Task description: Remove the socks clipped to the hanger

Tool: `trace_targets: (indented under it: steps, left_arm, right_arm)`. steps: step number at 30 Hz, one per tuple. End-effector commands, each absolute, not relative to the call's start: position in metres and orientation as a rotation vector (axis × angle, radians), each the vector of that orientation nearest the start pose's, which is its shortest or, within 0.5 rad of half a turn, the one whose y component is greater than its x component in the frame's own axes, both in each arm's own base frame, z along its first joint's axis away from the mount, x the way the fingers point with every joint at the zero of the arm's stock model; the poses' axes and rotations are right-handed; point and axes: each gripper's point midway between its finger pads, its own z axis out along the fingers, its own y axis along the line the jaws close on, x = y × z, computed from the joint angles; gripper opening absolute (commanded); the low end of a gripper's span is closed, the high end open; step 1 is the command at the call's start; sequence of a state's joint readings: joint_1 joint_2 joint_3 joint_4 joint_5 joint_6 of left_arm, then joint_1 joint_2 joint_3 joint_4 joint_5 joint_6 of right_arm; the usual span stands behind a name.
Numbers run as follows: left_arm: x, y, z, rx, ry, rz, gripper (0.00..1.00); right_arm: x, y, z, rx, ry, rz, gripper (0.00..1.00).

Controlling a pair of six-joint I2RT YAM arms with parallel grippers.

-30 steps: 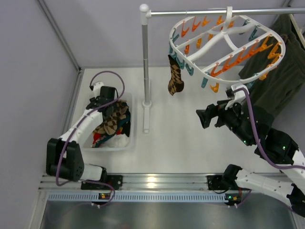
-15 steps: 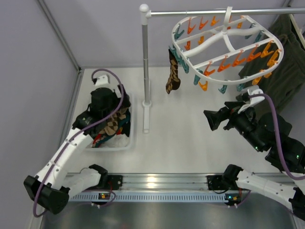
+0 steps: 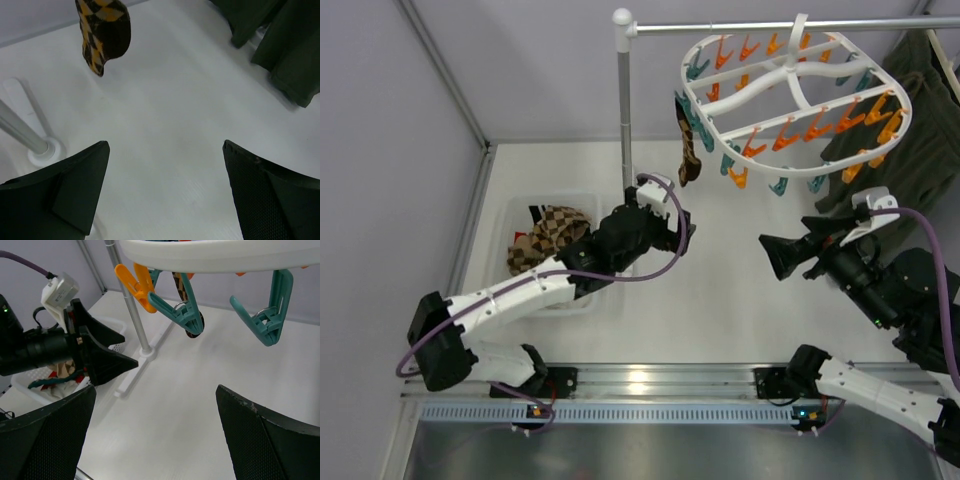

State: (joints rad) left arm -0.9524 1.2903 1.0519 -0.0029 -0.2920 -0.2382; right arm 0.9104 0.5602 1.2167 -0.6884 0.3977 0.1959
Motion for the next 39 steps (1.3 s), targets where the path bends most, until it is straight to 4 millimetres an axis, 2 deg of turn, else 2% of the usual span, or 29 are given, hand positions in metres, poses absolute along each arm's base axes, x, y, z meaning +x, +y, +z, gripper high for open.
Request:
trace_targets:
  steps: [1,3,4,5,8,10,11,12,14,16,17,18,19,20,21,22,25,27,28,30,34,35,38,39]
  left_arm:
    - [0.306,-0.35,0.307,0.397,1.589,-0.627,0.98]
    - [0.315,-0.355,0.305,0.402,1.572,-0.59,0.98]
    - [0.322,-0.361,0.31,0.386,1.541,-0.59,0.98]
    - [0.329,-0.366,0.297,0.405,1.551,-0.56,0.98]
    - [0.354,-0.375,0.28,0.39,1.555,-0.512,0.98]
    - [0.372,-0.368,0.274,0.331,1.564,-0.461,0.98]
    - [0.379,-0.372,0.279,0.318,1.555,-0.468,0.98]
    - [0.392,-0.368,0.269,0.305,1.57,-0.438,0.98]
    - [0.408,-0.368,0.263,0.307,1.568,-0.435,0.98]
    - [0.424,-0.374,0.255,0.316,1.562,-0.456,0.98]
    - [0.434,-0.371,0.253,0.315,1.561,-0.459,0.98]
    - [0.442,-0.373,0.26,0.309,1.54,-0.464,0.98]
    - [0.45,-0.375,0.247,0.318,1.552,-0.456,0.98]
    - [0.458,-0.374,0.244,0.326,1.548,-0.457,0.98]
    - [0.464,-0.376,0.252,0.324,1.524,-0.468,0.98]
    - [0.471,-0.377,0.241,0.33,1.537,-0.458,0.98]
    - [0.483,-0.379,0.246,0.345,1.497,-0.446,0.98]
    - [0.487,-0.382,0.242,0.371,1.484,-0.44,0.96]
    - [0.487,-0.386,0.248,0.384,1.46,-0.459,0.91]
    - [0.49,-0.388,0.246,0.391,1.448,-0.465,0.83]
    - [0.494,-0.391,0.248,0.383,1.427,-0.471,0.38]
    - [0.495,-0.39,0.25,0.373,1.425,-0.466,0.2]
    - [0.493,-0.386,0.253,0.355,1.427,-0.453,0.0]
    - [0.491,-0.384,0.259,0.346,1.42,-0.453,0.0]
  right_arm:
    - [0.16,0.109,0.411,-0.24,1.57,0.576,0.99]
    - [0.158,0.108,0.411,-0.24,1.57,0.578,0.99]
    - [0.157,0.107,0.411,-0.242,1.569,0.581,0.99]
    - [0.156,0.108,0.411,-0.249,1.567,0.589,0.99]
    - [0.153,0.109,0.411,-0.259,1.563,0.605,0.99]
    - [0.15,0.111,0.412,-0.269,1.559,0.625,1.0]
    - [0.147,0.114,0.411,-0.287,1.556,0.646,1.0]
    - [0.145,0.116,0.412,-0.295,1.548,0.662,0.99]
    - [0.143,0.12,0.411,-0.322,1.544,0.681,0.99]
    - [0.14,0.122,0.413,-0.343,1.533,0.688,0.99]
    - [0.139,0.124,0.413,-0.356,1.533,0.697,1.0]
    - [0.138,0.125,0.414,-0.361,1.531,0.702,0.99]
    - [0.137,0.125,0.415,-0.366,1.524,0.707,1.0]
    - [0.136,0.126,0.416,-0.372,1.52,0.717,0.99]
    - [0.135,0.126,0.417,-0.378,1.515,0.724,0.99]
    - [0.134,0.126,0.419,-0.375,1.508,0.729,1.0]
    - [0.133,0.127,0.419,-0.384,1.505,0.729,0.99]
    - [0.134,0.127,0.419,-0.386,1.503,0.725,0.99]
    - [0.134,0.127,0.418,-0.387,1.502,0.721,0.99]
    - [0.136,0.129,0.415,-0.394,1.51,0.713,0.99]
    - [0.139,0.131,0.413,-0.406,1.512,0.701,0.99]
    - [0.139,0.132,0.412,-0.407,1.515,0.7,0.99]
    - [0.139,0.131,0.412,-0.41,1.515,0.7,0.99]
    - [0.139,0.131,0.412,-0.407,1.512,0.703,0.99]
